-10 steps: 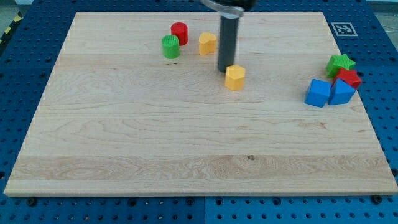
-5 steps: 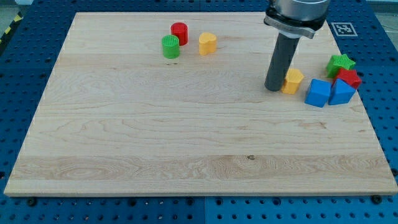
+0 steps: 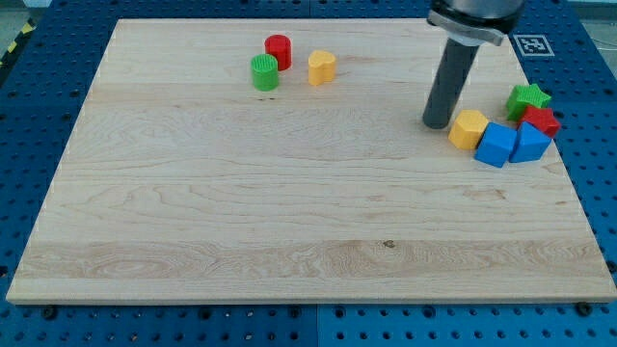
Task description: Move yellow hexagon left to the green star
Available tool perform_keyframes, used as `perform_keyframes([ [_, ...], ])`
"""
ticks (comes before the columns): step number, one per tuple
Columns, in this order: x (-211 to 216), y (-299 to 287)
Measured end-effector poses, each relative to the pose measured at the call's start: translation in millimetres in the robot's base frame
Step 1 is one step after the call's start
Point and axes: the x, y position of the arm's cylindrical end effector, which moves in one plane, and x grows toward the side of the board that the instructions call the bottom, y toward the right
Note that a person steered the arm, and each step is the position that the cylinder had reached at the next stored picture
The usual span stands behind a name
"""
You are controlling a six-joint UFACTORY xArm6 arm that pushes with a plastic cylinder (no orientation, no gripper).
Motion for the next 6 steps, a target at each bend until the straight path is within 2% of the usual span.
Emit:
perform_keyframes([
  [1, 15, -35],
  [2, 30, -32],
  [4, 16, 50],
  [5, 4, 57],
  [6, -8, 23],
])
